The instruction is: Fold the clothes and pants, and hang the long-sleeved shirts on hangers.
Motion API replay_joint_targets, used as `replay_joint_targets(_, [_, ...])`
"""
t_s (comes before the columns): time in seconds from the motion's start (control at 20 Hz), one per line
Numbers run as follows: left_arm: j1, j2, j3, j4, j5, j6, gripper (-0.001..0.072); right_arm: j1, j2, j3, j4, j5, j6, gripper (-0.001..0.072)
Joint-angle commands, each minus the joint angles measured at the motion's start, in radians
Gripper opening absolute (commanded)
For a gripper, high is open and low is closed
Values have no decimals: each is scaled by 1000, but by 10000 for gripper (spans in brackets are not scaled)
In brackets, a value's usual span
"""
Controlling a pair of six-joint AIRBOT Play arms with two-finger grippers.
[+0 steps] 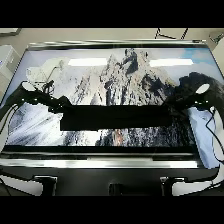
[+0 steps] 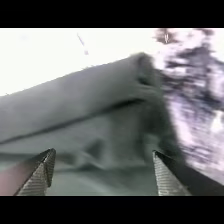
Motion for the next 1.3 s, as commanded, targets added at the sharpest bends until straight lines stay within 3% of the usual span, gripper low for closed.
replay_joint_targets(0.0, [33, 51, 11, -3, -31, 13, 565, -87, -16, 27, -17, 78, -26, 708])
replay_joint_targets(0.45, [-80, 185, 11, -101, 5, 29, 563, -46, -182, 27, 183, 121, -71, 702])
replay_joint_targets(0.5, [-101, 187, 11, -129, 18, 47, 564, -33, -187, 27, 183, 121, -71, 593])
replay_joint_targets(0.55, [-123, 187, 11, -147, 31, 47, 563, -24, -186, 27, 194, 122, -80, 305])
replay_joint_targets(0.6, [-149, 185, 11, -154, 51, 46, 558, -24, -181, 28, 228, 133, -98, 89])
replay_joint_targets(0.65, [-176, 183, 10, -153, 76, 46, 553, -24, -168, 34, 274, 156, -133, 42])
replay_joint_targets(0.7, [-208, 178, 8, -153, 110, 46, 440, -24, -145, 39, 313, 174, -162, 41])
replay_joint_targets(0.75, [-245, 171, 0, -153, 156, 46, 244, -23, -109, 40, 359, 185, -180, 40])
replay_joint_targets(0.8, [-284, 160, -8, -154, 197, 45, 96, -23, -64, 40, 403, 195, -188, 40])
replay_joint_targets(0.85, [-330, 138, -15, -153, 237, 35, 52, -23, -17, 40, 438, 203, -188, 40])
replay_joint_targets(1.05, [-503, -5, -19, -199, 346, -140, 45, -23, 208, 40, 512, 233, -174, 41])
replay_joint_targets(1.25, [-661, -137, -18, -531, 550, -145, 26, 34, 357, 40, 527, 237, -127, 41])
